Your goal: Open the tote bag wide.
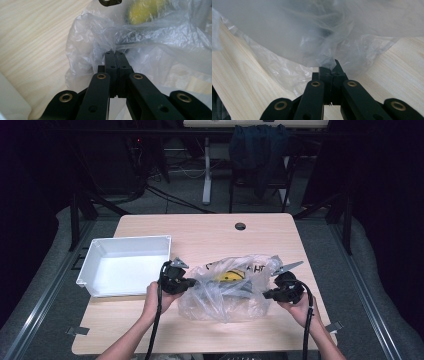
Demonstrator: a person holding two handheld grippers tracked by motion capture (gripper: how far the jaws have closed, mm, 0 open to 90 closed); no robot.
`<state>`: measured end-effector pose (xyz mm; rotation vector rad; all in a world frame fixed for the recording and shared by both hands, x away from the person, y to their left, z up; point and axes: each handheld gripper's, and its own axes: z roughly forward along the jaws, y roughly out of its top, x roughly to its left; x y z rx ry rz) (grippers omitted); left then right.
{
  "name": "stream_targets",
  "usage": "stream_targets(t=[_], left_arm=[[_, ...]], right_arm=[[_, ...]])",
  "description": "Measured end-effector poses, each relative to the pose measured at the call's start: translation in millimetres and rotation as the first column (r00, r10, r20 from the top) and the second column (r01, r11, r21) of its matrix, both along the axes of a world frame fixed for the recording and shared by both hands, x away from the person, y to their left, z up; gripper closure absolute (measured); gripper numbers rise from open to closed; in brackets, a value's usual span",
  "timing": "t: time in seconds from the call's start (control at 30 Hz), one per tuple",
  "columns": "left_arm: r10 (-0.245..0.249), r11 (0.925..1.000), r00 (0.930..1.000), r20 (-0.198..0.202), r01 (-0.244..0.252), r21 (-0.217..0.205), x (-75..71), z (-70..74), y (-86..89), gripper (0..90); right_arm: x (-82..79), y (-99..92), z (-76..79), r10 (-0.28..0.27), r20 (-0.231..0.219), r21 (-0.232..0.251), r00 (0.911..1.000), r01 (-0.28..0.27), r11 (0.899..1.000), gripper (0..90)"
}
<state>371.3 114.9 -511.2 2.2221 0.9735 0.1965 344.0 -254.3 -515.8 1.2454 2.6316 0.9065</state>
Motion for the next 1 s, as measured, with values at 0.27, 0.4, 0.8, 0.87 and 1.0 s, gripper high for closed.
stream_targets(t=[0.27,0.4,0.8,0.87,1.0], left_arm=[[0.091,0.9946,0.9959,0.005,-0.091,0.05,7.2,-8.4,7.3,90.0],[0.116,0.9912,0.9932,-0.011,-0.115,0.064,12.3,-15.5,8.4,90.0],[0.164,0.9747,0.9865,-0.006,-0.161,0.155,12.7,-24.4,5.6,90.0],[0.166,0.974,0.9861,-0.005,-0.163,0.157,12.9,-25.1,6.1,90.0],[0.165,0.9743,0.9863,-0.008,-0.162,0.157,13.2,-26.2,7.2,90.0]], right_arm=[[0.9,-3.3,-6.5,-0.019,-0.033,-0.009,0.9993,0.019,1.0,90.0],[4.7,-6.6,-12.6,-0.009,-0.083,-0.032,0.9965,0.006,0.999,90.0],[11.6,-14.9,-22.4,-0.049,-0.122,-0.122,0.9914,0.034,0.992,90.0],[12.6,-16.7,-24.1,-0.06,-0.114,-0.145,0.9916,0.044,0.988,90.0],[13.4,-19.2,-24.3,-0.073,-0.122,-0.173,0.9898,0.052,0.984,90.0]])
